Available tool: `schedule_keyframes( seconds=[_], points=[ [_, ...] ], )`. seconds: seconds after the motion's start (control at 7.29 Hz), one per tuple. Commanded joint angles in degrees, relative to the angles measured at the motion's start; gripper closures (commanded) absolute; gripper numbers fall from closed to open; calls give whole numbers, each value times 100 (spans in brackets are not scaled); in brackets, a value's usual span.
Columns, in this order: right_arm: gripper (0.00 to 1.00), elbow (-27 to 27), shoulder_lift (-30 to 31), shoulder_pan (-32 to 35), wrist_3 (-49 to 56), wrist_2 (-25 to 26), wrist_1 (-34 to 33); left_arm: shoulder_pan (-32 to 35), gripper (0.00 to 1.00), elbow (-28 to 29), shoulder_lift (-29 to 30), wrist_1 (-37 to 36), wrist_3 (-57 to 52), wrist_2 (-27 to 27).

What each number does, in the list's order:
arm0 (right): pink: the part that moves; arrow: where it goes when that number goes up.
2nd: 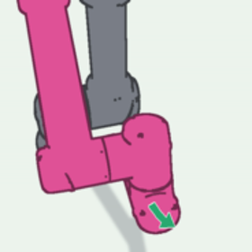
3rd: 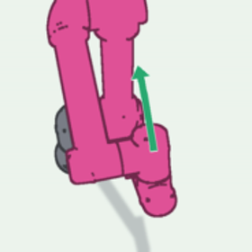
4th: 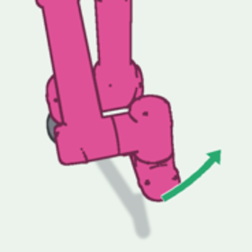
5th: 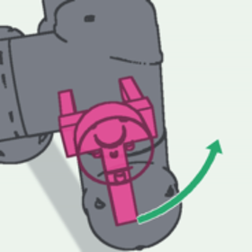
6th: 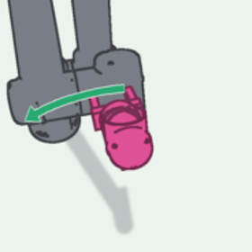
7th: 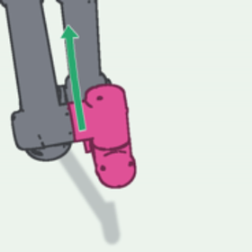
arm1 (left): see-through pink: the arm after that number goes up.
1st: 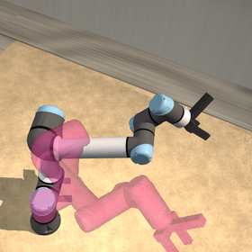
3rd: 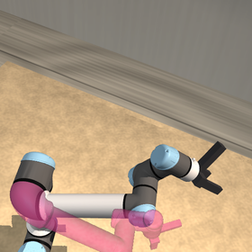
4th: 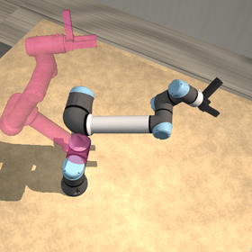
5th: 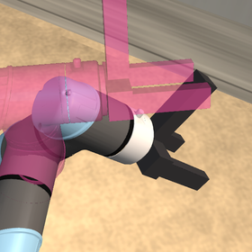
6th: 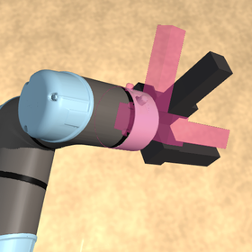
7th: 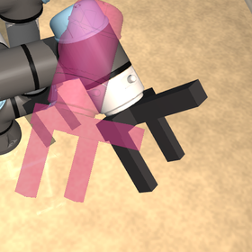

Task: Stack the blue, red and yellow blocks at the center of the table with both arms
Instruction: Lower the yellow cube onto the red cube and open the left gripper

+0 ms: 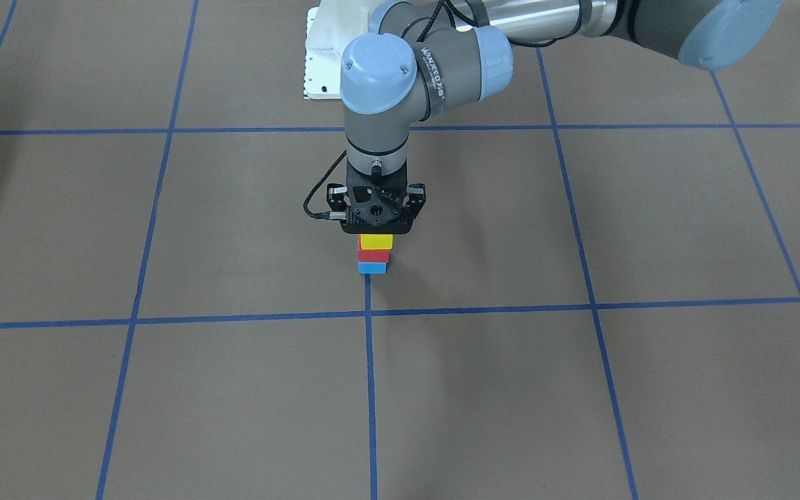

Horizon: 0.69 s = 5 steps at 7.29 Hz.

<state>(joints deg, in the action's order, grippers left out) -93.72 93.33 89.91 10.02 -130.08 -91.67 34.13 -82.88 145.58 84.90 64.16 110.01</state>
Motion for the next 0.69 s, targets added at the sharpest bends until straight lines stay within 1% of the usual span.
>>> schedule_keyframes(
  seconds=[0.0,0.14,0.41,0.55],
  points=[
    [0,3,0,0,0,0,0,-3,23,0,6,0,0,-14],
    [0,-5,0,0,0,0,0,-3,0,-8,15,9,-17,-14],
    [0,3,0,0,9,0,0,6,0,-113,41,9,-96,-14],
    [0,3,0,0,9,0,0,93,0,-271,-3,-26,-288,3]
  ],
)
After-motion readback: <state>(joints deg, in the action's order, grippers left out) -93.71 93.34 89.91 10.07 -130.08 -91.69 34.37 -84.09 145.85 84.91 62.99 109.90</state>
